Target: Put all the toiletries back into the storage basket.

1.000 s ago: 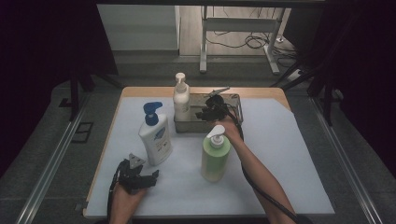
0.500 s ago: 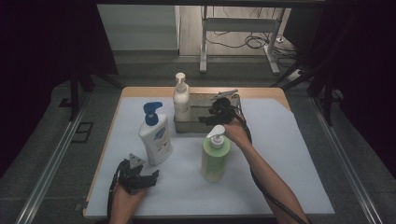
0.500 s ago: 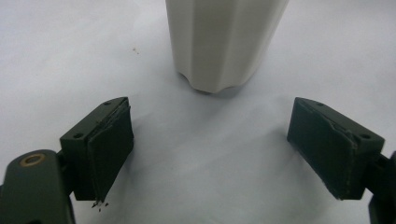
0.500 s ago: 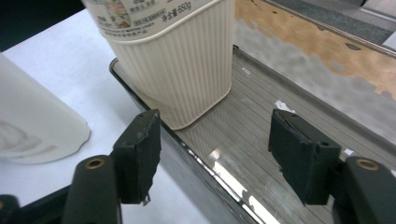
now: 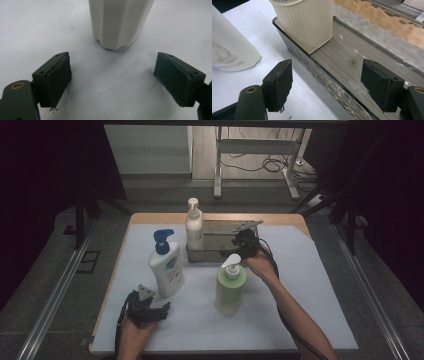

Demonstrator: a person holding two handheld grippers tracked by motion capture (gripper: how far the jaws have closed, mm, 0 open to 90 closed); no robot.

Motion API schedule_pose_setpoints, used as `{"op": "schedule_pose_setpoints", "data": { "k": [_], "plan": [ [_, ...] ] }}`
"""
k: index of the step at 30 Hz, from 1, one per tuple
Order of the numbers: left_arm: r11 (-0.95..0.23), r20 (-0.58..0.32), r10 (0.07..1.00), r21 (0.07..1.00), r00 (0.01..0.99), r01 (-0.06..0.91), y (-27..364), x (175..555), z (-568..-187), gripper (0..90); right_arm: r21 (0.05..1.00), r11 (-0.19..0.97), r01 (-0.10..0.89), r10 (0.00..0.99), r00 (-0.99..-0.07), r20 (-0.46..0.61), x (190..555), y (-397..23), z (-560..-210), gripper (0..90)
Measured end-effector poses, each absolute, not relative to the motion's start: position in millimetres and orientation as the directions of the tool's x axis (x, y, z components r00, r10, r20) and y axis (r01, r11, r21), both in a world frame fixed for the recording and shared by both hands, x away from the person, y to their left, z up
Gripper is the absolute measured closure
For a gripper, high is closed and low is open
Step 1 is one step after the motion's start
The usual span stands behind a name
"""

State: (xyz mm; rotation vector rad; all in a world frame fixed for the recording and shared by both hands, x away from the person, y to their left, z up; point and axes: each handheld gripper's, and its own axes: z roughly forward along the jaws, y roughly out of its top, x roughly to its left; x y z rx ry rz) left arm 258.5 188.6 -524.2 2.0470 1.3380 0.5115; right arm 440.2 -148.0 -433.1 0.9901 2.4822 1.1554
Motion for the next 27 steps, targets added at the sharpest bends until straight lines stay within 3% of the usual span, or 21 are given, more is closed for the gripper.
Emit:
{"op": "schedule_pose_setpoints", "data": {
  "k": [9, 15, 27],
  "plan": [
    [-0.282, -0.02, 0.913, 0.689, 0.407, 0.667, 188.3, 258.3, -524.3, 14.1, 0.745, 0.471, 0.472, 0.662, -0.747, 0.055, 432.0, -162.3, -433.4, 22.7],
    [-0.282, -0.02, 0.913, 0.689, 0.407, 0.667, 188.3, 258.3, -524.2, 14.1, 0.747, 0.458, 0.482, 0.682, -0.729, 0.053, 426.2, -173.2, -436.4, 15.4],
    [-0.284, -0.018, 0.913, 0.689, 0.408, 0.666, 188.4, 258.3, -524.2, 14.1, 0.741, 0.481, 0.469, 0.665, -0.746, 0.04, 411.7, -192.7, -440.7, 13.8]
  ]
}}
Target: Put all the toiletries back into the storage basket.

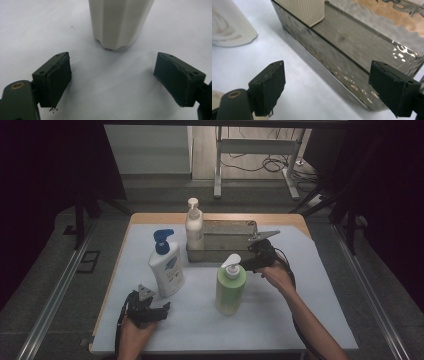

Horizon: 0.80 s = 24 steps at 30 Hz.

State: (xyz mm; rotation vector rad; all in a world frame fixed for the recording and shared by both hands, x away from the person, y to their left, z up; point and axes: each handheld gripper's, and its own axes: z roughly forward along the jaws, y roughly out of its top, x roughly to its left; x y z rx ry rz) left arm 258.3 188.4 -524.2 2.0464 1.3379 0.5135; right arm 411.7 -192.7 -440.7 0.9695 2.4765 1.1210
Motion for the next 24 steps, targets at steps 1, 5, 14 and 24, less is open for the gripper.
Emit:
{"op": "schedule_pose_setpoints", "data": {
  "k": [1, 5, 14, 24],
  "plan": [
    [-0.284, -0.018, 0.913, 0.69, 0.408, 0.666, 188.4, 258.3, -524.2, 14.1, 0.741, 0.484, 0.465, 0.662, -0.749, 0.038, 410.2, -194.0, -441.0, 13.7],
    [-0.284, -0.018, 0.913, 0.689, 0.408, 0.666, 188.4, 258.3, -524.2, 14.1, 0.733, 0.503, 0.457, 0.642, -0.766, 0.036, 403.8, -198.7, -442.9, 12.7],
    [-0.285, -0.017, 0.913, 0.69, 0.408, 0.666, 188.3, 258.3, -524.2, 14.2, 0.724, 0.527, 0.444, 0.622, -0.782, 0.027, 388.2, -208.4, -449.2, 5.3],
    [-0.283, -0.019, 0.913, 0.69, 0.407, 0.666, 188.2, 258.2, -524.3, 14.1, 0.723, 0.513, 0.462, 0.627, -0.777, 0.053, 370.2, -226.6, -457.3, 4.7]
  ]
}}
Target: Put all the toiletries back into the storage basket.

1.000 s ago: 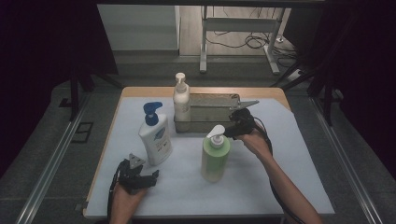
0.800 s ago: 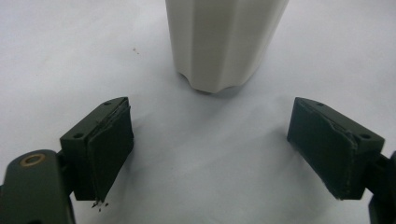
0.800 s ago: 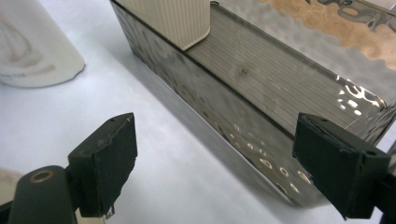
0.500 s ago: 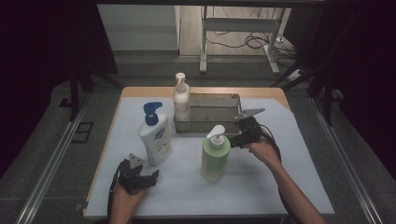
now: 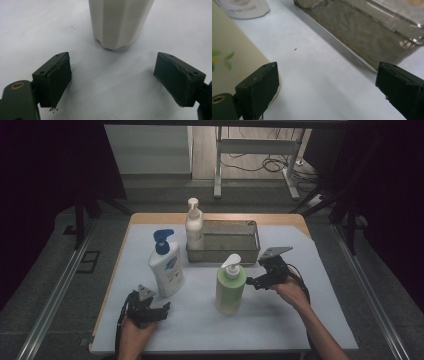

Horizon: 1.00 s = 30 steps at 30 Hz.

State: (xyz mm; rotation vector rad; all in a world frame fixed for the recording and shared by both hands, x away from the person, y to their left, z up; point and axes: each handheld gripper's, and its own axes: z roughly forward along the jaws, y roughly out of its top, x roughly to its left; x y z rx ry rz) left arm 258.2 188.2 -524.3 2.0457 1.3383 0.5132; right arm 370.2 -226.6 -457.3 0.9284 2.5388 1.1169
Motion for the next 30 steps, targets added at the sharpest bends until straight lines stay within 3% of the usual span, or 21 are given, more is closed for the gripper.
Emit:
{"op": "schedule_pose_setpoints", "data": {
  "k": [10, 30],
  "plan": [
    [-0.286, -0.016, 0.913, 0.69, 0.409, 0.665, 188.3, 258.3, -524.2, 14.2, 0.719, 0.483, 0.5, 0.628, -0.77, 0.113, 348.2, -234.7, -464.5, 4.5],
    [-0.287, -0.014, 0.912, 0.689, 0.409, 0.665, 188.2, 258.1, -524.1, 14.2, 0.762, 0.499, 0.412, 0.518, -0.847, 0.119, 305.1, -221.1, -463.3, 2.7]
  ]
}}
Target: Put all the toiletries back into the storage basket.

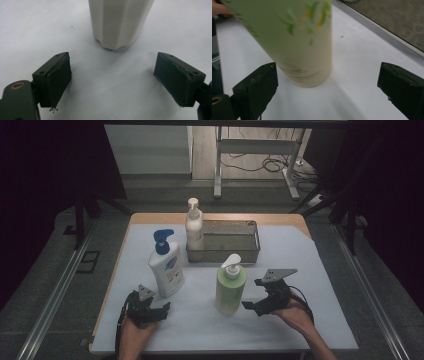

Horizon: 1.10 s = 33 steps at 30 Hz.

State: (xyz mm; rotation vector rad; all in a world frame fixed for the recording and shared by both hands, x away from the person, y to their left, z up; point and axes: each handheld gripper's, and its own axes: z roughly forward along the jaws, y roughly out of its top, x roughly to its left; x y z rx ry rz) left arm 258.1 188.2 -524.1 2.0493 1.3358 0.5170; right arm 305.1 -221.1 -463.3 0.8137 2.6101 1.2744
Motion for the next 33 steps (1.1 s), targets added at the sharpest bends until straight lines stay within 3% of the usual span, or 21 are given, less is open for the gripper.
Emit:
{"op": "schedule_pose_setpoints", "data": {
  "k": [33],
  "plan": [
    [-0.285, -0.016, 0.913, 0.69, 0.408, 0.665, 188.2, 258.2, -524.2, 14.2, 0.789, 0.519, 0.328, 0.462, -0.884, 0.063, 303.8, -166.4, -429.1, 8.6]
  ]
}}
